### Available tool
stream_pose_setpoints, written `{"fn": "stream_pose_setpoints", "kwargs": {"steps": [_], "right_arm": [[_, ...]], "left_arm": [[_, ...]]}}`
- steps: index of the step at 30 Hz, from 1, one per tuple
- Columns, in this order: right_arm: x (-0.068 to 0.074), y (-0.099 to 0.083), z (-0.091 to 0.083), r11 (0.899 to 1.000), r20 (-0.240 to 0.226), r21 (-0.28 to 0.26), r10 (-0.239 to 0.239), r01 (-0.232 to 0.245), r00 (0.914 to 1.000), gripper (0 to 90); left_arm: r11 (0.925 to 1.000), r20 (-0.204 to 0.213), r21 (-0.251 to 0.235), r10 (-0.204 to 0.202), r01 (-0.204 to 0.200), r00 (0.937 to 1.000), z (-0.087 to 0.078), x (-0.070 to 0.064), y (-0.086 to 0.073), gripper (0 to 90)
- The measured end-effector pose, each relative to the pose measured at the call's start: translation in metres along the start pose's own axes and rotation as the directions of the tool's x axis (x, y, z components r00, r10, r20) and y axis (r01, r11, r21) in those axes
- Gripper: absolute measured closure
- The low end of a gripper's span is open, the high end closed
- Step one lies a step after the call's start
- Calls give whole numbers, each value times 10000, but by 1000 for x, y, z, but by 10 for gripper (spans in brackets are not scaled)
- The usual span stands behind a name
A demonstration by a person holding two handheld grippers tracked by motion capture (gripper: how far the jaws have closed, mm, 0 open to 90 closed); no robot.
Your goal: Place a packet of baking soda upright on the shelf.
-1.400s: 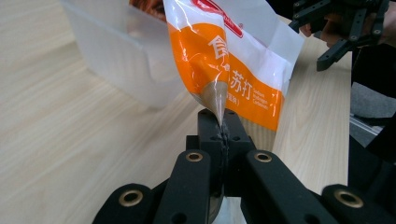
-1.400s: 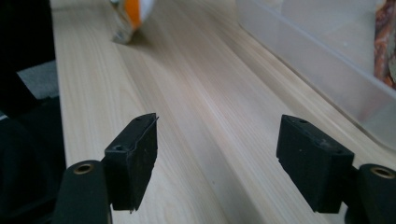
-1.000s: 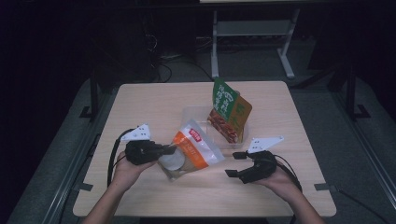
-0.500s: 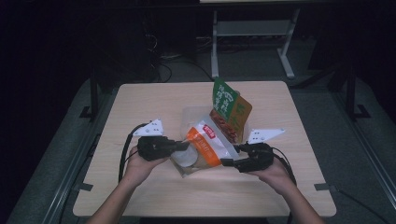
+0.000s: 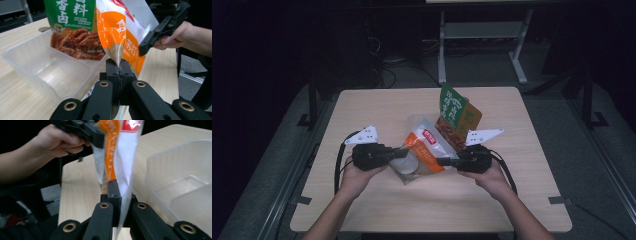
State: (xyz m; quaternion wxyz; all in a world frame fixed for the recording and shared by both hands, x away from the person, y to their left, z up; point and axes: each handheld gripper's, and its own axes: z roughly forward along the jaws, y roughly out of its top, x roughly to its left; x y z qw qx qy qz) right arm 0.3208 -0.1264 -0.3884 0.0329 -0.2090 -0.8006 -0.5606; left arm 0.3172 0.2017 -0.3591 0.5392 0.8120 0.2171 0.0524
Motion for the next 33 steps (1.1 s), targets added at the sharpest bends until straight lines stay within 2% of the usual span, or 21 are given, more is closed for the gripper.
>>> {"fn": "stream_pose_setpoints", "kwargs": {"steps": [4,7,9,11,13,14,17,20,23,27,33], "right_arm": [[3,8,1,9999,-726,32,-149,152,9973,900],[9,15,1,9990,-804,48,-448,453,9958,900],[12,21,-1,9973,-709,68,-720,726,9949,900],[14,27,-2,9958,-678,105,-904,913,9936,900],[17,33,-3,9940,-773,6,-1091,1094,9910,900],[19,35,-2,9924,-749,-24,-1231,1233,9896,900],[22,42,0,9859,-520,265,-1639,1654,9851,900],[24,46,2,9819,-379,535,-1800,1819,9829,900],[23,52,-3,9816,-278,419,-1850,1860,9823,900],[22,63,-9,9800,153,379,-1962,1955,9805,900],[16,88,-4,9697,822,787,-2374,2312,9679,900]], "left_arm": [[9999,-196,118,-27,29,9998,2,4,-3,895],[9997,-9,-37,-262,262,9997,3,7,-5,887],[9999,-163,-21,-152,151,9998,5,7,-5,875],[9998,-441,179,-29,37,9990,7,6,-4,814],[9994,-882,340,141,-111,9960,7,6,-3,720],[9994,-960,317,141,-111,9953,7,6,-3,673],[9996,-1203,275,103,-70,9927,1,7,-4,557],[9998,-1344,204,-8,36,9909,-4,8,-8,524],[9993,-1460,353,-67,120,9893,-9,10,-17,489],[9976,-1622,683,-34,147,9868,-12,12,-30,433],[9966,-1877,753,-193,340,9820,-23,14,-43,374]]}}
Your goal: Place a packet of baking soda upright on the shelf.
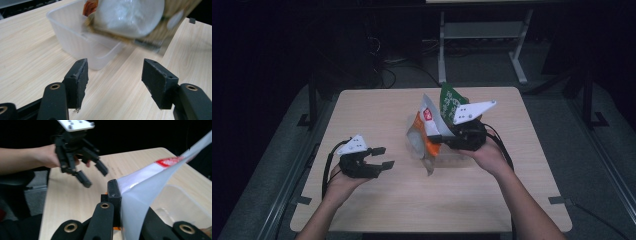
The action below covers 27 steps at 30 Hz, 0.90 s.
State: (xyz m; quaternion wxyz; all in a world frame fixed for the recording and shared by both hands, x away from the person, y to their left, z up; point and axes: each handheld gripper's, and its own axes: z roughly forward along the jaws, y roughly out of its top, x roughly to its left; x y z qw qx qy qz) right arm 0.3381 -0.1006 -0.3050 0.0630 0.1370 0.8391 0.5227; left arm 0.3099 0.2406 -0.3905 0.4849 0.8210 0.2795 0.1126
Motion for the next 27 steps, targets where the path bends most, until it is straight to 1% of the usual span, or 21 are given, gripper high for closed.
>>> {"fn": "stream_pose_setpoints", "kwargs": {"steps": [3,5,6,8,9,10,11,12,13,17,18,20,21,22,23,24,25,27], "right_arm": [[-6,9,5,9995,248,292,-92,85,9996,900],[-11,13,8,9984,443,488,-296,274,9986,900],[-13,15,10,9984,569,531,-242,212,9981,900],[-17,18,12,9979,681,609,-262,221,9973,900],[-20,20,14,9974,811,673,-298,243,9963,900],[-22,21,16,9972,895,730,-241,176,9957,900],[-25,23,18,9967,1002,763,-361,285,9943,900],[-27,24,20,9964,1047,808,-343,258,9939,900],[-30,25,23,9954,1217,902,-429,320,9916,900],[-36,30,32,9925,1596,1197,-456,265,9861,900],[-38,31,34,9915,1627,1239,-591,390,9849,900],[-40,32,38,9897,1779,1398,-554,305,9825,900],[-41,32,39,9886,1819,1460,-637,371,9812,900],[-42,32,41,9878,1846,1523,-595,313,9810,900],[-43,32,42,9859,1922,1633,-671,355,9791,900],[-44,32,43,9848,1965,1705,-678,340,9782,900],[-44,31,45,9831,2022,1802,-698,330,9769,900],[-45,30,48,9808,2096,1925,-739,330,9750,900]], "left_arm": [[9999,-69,18,-123,123,9999,-1,4,-3,370],[9999,-93,-54,-162,162,9998,0,5,-4,361],[9998,-99,-73,-188,187,9998,1,5,-4,357],[9999,-112,-64,-92,92,9999,3,6,-5,345],[10000,-117,-29,-44,44,9999,3,6,-5,337],[10000,-111,21,36,-35,9999,3,6,-6,334],[10000,-88,15,-37,38,10000,4,5,-6,333],[10000,-98,72,23,-22,9999,4,5,-7,331],[10000,-88,79,-4,4,10000,5,5,-7,325],[9998,-57,180,62,-61,10000,7,4,-8,315],[9998,-59,183,100,-99,9999,8,4,-9,315],[9998,-42,179,71,-70,10000,8,4,-9,313],[9998,-13,181,17,-17,10000,9,4,-9,312],[9998,-15,195,40,-39,10000,9,5,-10,312],[9998,-32,180,42,-41,10000,9,5,-10,311],[9997,-42,225,127,-126,9999,9,6,-11,310],[9998,-48,207,52,-51,10000,9,5,-11,309],[9997,-56,238,35,-34,10000,10,5,-12,306]]}}
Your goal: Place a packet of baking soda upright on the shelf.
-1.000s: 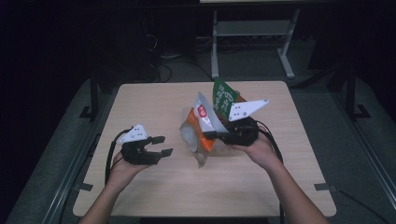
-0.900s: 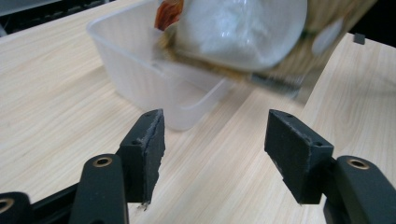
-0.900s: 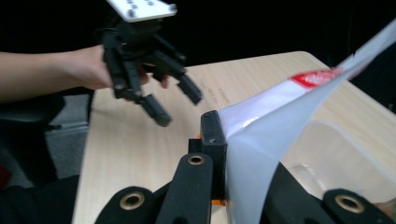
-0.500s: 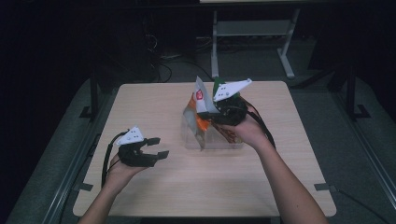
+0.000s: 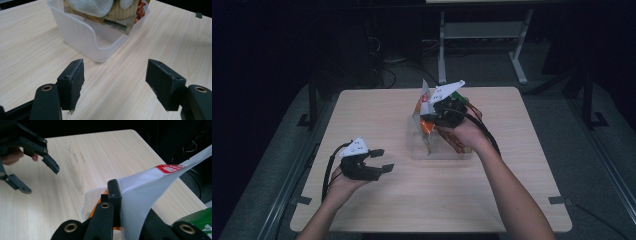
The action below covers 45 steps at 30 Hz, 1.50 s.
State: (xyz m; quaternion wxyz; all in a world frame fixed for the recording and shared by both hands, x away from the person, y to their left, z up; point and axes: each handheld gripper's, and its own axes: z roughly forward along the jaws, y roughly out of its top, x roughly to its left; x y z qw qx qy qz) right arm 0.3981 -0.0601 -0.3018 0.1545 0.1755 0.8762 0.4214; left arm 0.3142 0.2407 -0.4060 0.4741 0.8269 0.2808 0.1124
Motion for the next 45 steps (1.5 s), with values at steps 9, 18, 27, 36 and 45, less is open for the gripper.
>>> {"fn": "stream_pose_setpoints", "kwargs": {"steps": [9,18,27,36,45], "right_arm": [[-4,3,7,9998,77,124,-184,183,9998,900],[-4,-7,14,9987,120,467,-208,202,9997,900],[1,-22,30,9936,-74,1107,-225,232,9997,900],[2,-23,28,9961,-33,874,133,-130,9999,853],[6,-24,12,9970,315,475,597,-611,9977,586]], "left_arm": [[10000,16,81,32,-32,10000,2,-1,0,300],[9998,62,176,113,-114,9999,5,-2,-1,295],[9994,108,303,161,-164,9998,8,-4,-1,292],[9990,204,411,178,-186,9996,11,-5,-2,285],[9982,243,568,196,-210,9995,13,-6,-3,280]]}}
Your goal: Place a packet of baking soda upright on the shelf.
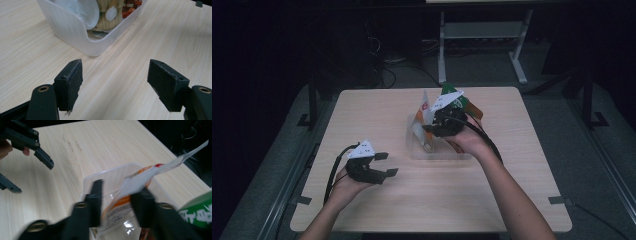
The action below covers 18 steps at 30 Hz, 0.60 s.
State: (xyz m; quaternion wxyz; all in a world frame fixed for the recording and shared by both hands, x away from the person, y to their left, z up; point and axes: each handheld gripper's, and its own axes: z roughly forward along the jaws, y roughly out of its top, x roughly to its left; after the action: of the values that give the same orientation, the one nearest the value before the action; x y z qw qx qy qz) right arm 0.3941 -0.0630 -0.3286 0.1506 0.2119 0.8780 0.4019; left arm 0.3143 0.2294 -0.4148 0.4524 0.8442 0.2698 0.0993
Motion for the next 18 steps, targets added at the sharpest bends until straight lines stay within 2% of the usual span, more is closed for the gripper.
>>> {"fn": "stream_pose_setpoints", "kwargs": {"steps": [3,7,13,18], "right_arm": [[3,-5,-8,9993,278,-215,306,-300,9991,473],[8,-19,-21,9978,336,-418,532,-518,9980,425],[17,-46,-37,9946,447,-475,939,-918,9946,393],[26,-74,-42,9937,231,-225,1103,-1098,9936,392]], "left_arm": [[10000,20,3,37,-37,10000,1,-1,-1,276],[9995,81,206,229,-231,9997,3,-1,-2,272],[9990,347,377,246,-259,9991,8,-7,-3,269],[9947,686,761,633,-685,9956,14,-11,-4,261]]}}
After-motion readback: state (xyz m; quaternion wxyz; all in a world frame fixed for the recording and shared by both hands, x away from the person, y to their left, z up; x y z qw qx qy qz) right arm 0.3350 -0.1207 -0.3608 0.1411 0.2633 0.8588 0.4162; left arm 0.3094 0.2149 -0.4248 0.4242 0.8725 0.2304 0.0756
